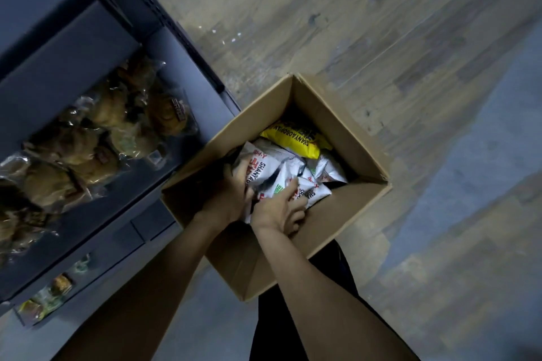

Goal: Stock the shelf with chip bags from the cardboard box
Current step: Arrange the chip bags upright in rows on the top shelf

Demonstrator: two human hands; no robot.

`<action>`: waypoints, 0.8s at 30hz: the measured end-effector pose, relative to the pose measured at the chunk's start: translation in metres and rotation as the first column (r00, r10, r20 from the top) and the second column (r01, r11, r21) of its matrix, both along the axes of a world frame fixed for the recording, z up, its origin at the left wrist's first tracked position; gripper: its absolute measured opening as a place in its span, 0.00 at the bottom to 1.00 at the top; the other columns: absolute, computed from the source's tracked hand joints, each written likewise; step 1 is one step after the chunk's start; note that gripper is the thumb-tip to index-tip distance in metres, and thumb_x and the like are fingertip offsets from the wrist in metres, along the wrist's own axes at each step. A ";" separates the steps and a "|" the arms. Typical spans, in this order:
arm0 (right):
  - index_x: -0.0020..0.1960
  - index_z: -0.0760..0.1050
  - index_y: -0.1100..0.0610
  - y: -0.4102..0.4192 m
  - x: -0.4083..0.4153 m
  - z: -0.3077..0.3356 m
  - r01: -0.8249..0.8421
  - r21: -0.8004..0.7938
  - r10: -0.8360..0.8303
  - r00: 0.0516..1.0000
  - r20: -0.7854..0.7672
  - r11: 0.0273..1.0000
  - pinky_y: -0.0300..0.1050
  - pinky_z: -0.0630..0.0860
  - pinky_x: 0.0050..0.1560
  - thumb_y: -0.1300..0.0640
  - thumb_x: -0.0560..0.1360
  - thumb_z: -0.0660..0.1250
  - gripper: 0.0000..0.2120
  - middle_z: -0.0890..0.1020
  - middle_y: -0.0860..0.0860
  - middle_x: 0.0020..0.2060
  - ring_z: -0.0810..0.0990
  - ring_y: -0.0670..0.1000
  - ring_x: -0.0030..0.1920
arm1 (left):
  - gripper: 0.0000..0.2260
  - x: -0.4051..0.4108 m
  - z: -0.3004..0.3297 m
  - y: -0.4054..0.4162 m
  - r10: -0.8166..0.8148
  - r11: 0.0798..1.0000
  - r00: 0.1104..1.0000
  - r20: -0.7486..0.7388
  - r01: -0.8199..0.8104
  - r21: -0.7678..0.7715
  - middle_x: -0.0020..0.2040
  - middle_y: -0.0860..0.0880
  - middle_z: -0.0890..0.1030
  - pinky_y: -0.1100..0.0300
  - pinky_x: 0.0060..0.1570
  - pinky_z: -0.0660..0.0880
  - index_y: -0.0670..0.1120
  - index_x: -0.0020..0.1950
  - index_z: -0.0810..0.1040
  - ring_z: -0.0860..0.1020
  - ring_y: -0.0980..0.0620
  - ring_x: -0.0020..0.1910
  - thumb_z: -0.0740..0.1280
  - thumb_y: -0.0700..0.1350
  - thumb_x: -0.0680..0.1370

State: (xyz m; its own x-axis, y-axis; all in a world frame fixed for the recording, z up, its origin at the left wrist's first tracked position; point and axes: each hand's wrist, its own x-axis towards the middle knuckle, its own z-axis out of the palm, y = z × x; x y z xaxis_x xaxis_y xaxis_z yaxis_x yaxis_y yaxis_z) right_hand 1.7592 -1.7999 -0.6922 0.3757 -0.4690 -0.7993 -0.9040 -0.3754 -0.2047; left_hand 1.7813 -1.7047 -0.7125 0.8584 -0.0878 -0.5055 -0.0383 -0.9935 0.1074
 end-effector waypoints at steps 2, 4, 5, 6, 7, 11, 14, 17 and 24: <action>0.78 0.51 0.46 -0.009 -0.001 0.010 -0.209 -0.180 0.232 0.966 0.117 0.961 0.58 0.66 0.61 0.51 0.74 0.66 0.38 0.59 0.57 0.72 0.64 0.63 0.66 | 0.31 -0.007 0.002 -0.006 0.097 0.994 0.995 -0.020 -0.098 -0.039 0.63 0.36 0.69 0.49 0.58 0.71 0.48 0.78 0.54 0.72 0.36 0.58 0.60 0.54 0.78; 0.77 0.58 0.47 -0.021 0.004 0.005 -0.372 -0.368 0.468 0.857 0.217 0.852 0.58 0.69 0.55 0.53 0.68 0.71 0.40 0.68 0.57 0.68 0.71 0.62 0.58 | 0.31 -0.008 -0.003 -0.014 0.121 0.988 0.993 -0.015 -0.122 -0.093 0.67 0.38 0.67 0.51 0.57 0.70 0.48 0.79 0.50 0.71 0.38 0.59 0.57 0.55 0.79; 0.76 0.62 0.48 -0.026 0.010 -0.001 -0.402 -0.428 0.531 0.811 0.244 0.810 0.58 0.71 0.53 0.53 0.65 0.73 0.42 0.71 0.57 0.65 0.73 0.62 0.54 | 0.32 -0.008 -0.007 -0.018 0.174 0.974 0.985 -0.021 -0.175 -0.147 0.67 0.38 0.66 0.51 0.59 0.69 0.48 0.78 0.51 0.71 0.38 0.61 0.58 0.55 0.78; 0.75 0.64 0.48 -0.030 0.017 -0.008 -0.417 -0.453 0.559 0.793 0.241 0.788 0.58 0.72 0.51 0.54 0.64 0.74 0.42 0.73 0.57 0.63 0.74 0.61 0.51 | 0.32 -0.009 -0.015 -0.021 0.236 0.953 0.971 -0.028 -0.237 -0.187 0.68 0.38 0.66 0.51 0.63 0.68 0.47 0.78 0.54 0.69 0.39 0.63 0.61 0.54 0.78; 0.75 0.64 0.49 -0.036 0.025 -0.015 -0.428 -0.498 0.592 0.771 0.233 0.754 0.57 0.72 0.50 0.55 0.64 0.75 0.42 0.74 0.57 0.63 0.74 0.60 0.50 | 0.32 -0.012 -0.023 -0.024 0.273 0.936 0.962 -0.026 -0.271 -0.223 0.69 0.36 0.65 0.50 0.67 0.66 0.46 0.77 0.56 0.68 0.38 0.66 0.63 0.53 0.77; 0.80 0.46 0.47 -0.060 0.045 -0.040 -0.625 -0.503 0.739 0.672 0.042 0.597 0.54 0.68 0.55 0.47 0.70 0.70 0.47 0.62 0.58 0.73 0.71 0.58 0.57 | 0.31 -0.020 -0.055 -0.037 0.377 0.902 0.926 0.022 -0.362 -0.236 0.67 0.30 0.66 0.46 0.68 0.65 0.40 0.75 0.64 0.68 0.32 0.66 0.64 0.52 0.75; 0.79 0.36 0.46 -0.062 0.040 -0.061 -0.697 -0.498 0.790 0.612 -0.039 0.516 0.56 0.65 0.57 0.40 0.71 0.67 0.50 0.53 0.60 0.76 0.67 0.58 0.60 | 0.36 -0.024 -0.063 -0.055 0.434 0.888 0.901 -0.034 -0.433 -0.154 0.62 0.31 0.67 0.44 0.58 0.71 0.42 0.77 0.58 0.70 0.32 0.57 0.59 0.61 0.75; 0.79 0.45 0.43 -0.046 0.044 -0.074 -0.705 -0.504 0.791 0.608 -0.068 0.499 0.57 0.67 0.54 0.45 0.66 0.73 0.51 0.59 0.63 0.74 0.69 0.58 0.55 | 0.38 -0.026 -0.069 -0.060 0.441 0.893 0.893 -0.089 -0.447 -0.055 0.66 0.33 0.61 0.45 0.63 0.66 0.47 0.79 0.47 0.66 0.34 0.60 0.50 0.63 0.74; 0.80 0.41 0.47 -0.046 0.055 -0.044 -0.718 -0.423 0.782 0.622 -0.033 0.553 0.61 0.64 0.66 0.57 0.76 0.65 0.42 0.52 0.63 0.76 0.72 0.60 0.61 | 0.40 -0.013 -0.043 -0.046 0.497 0.841 0.859 -0.118 -0.511 -0.176 0.68 0.36 0.67 0.49 0.63 0.70 0.47 0.78 0.54 0.69 0.37 0.66 0.69 0.56 0.72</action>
